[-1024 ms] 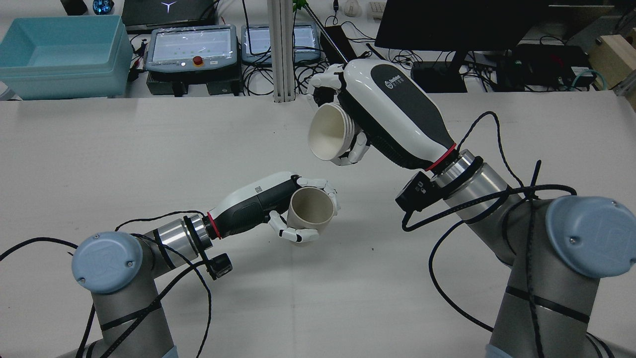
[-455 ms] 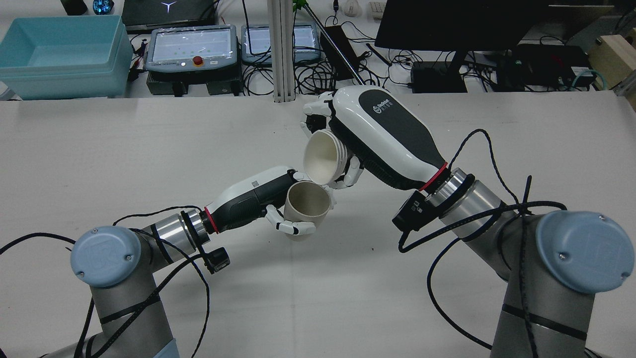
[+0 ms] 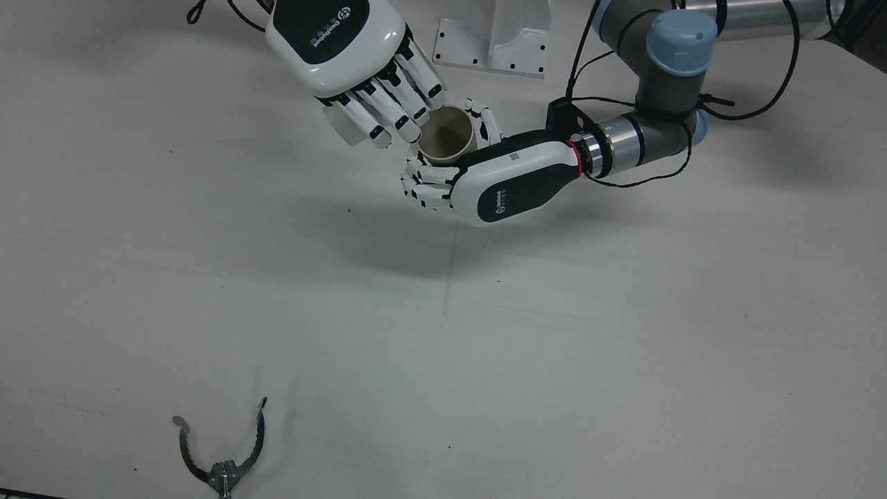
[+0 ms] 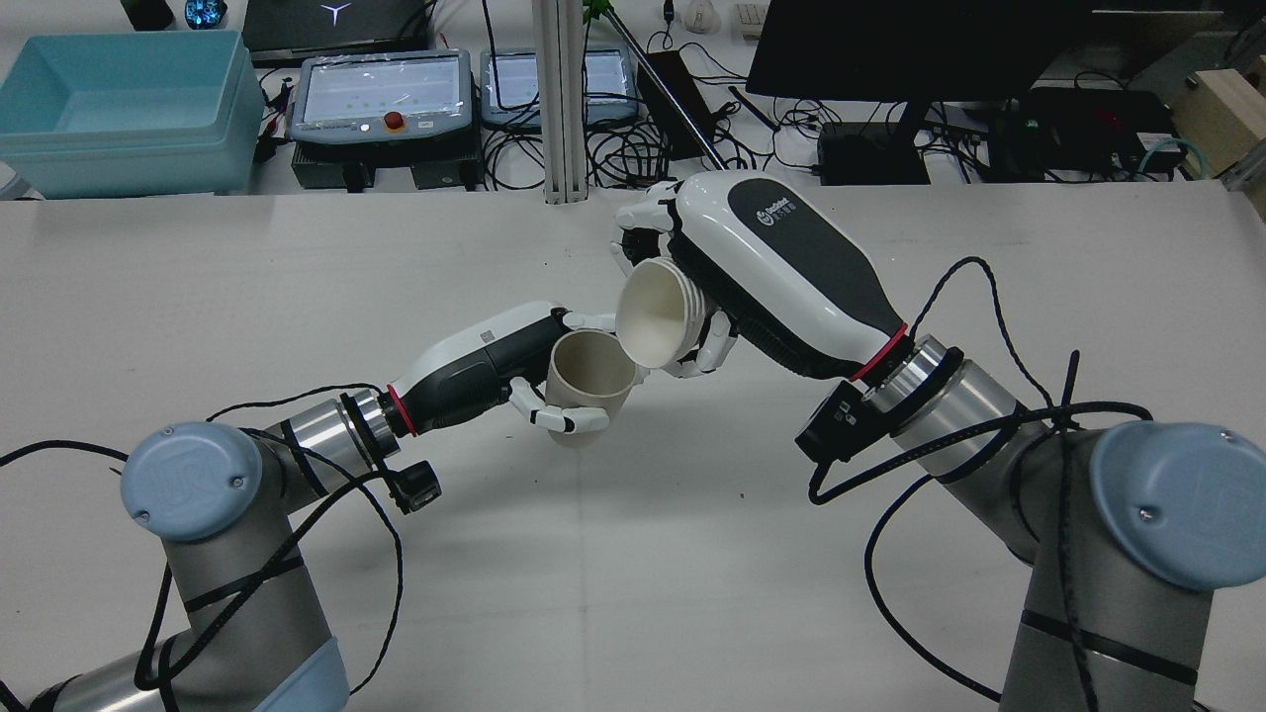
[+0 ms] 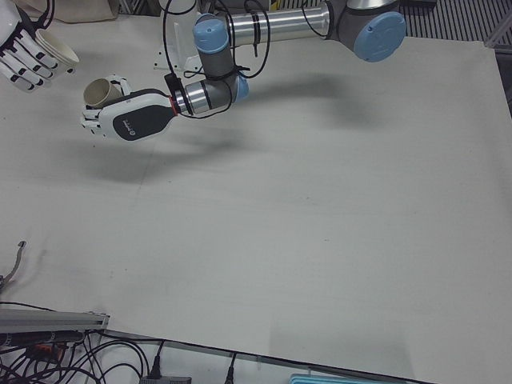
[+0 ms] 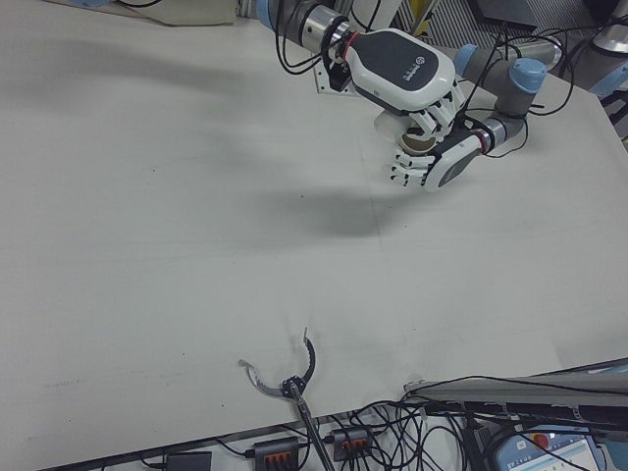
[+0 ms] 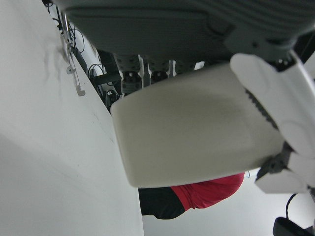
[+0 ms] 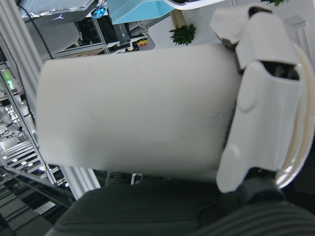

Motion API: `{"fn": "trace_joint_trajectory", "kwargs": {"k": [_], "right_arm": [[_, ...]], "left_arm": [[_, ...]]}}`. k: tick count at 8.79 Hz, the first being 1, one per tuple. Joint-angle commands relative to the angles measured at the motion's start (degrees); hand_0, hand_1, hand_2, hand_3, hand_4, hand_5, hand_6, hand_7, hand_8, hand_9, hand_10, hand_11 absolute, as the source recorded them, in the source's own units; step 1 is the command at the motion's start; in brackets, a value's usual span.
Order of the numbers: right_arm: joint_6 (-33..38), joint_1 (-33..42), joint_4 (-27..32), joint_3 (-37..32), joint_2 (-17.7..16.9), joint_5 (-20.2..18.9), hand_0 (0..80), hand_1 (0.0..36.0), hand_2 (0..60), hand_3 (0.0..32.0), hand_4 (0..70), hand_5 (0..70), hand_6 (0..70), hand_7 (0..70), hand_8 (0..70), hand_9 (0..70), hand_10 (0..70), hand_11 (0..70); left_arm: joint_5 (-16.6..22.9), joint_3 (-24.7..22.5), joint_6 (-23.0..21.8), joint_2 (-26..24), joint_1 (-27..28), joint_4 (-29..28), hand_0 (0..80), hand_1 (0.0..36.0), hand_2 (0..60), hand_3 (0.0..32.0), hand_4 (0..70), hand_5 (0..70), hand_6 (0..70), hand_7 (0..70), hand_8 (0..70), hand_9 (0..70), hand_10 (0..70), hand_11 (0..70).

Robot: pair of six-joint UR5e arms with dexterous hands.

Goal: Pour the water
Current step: 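Raise the right cup upright and pull both arms apart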

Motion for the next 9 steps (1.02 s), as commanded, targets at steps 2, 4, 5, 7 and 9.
{"fn": "trace_joint_trajectory", "kwargs": {"k": [2,4,5,7,9], "right_arm": [[15.4,9.4,0.6,1.4,-5.1,15.1,60.3,36.0,60.0,0.0,70.0,70.0,68.1,67.5,40.7,50.0,44.4,64.1],[23.4,14.0,0.5,0.7,-7.9,20.2,60.4,36.0,60.0,0.0,70.0,70.0,68.7,67.3,41.6,50.9,44.3,64.0],[25.6,16.4,0.9,0.6,-9.3,20.5,59.8,36.0,60.0,0.0,70.0,70.0,68.5,66.7,41.6,50.8,44.3,63.9],[31.5,21.1,1.0,-1.4,-12.7,21.5,58.9,36.0,60.0,0.0,70.0,70.0,68.8,65.6,42.1,51.0,45.6,65.7],[50.8,21.0,1.1,-14.1,-13.2,25.6,58.3,36.0,60.0,0.0,70.0,70.0,66.4,60.0,41.3,48.8,44.7,64.6]], "left_arm": [[2.9,-0.2,-8.0,11.4,-18.1,-2.0,28.7,20.3,60.0,0.0,44.2,48.0,23.7,55.2,23.3,38.3,30.6,44.0],[2.9,-0.1,-8.9,18.7,-23.0,-5.6,29.7,20.5,60.0,0.0,44.5,48.2,24.1,55.6,23.5,38.6,30.7,44.0],[2.8,0.1,-10.6,23.2,-24.9,-7.1,30.5,20.2,60.0,0.0,44.1,48.1,23.9,55.4,23.4,38.4,30.7,44.1],[1.9,0.3,-11.3,32.6,-27.8,-11.9,30.5,19.8,60.0,0.0,43.6,47.1,23.6,54.9,23.5,38.7,30.8,44.1],[0.1,1.8,-13.0,36.8,-27.9,-14.2,30.5,19.0,60.0,0.0,42.2,46.5,23.0,54.6,23.2,38.3,30.6,43.9]]}}
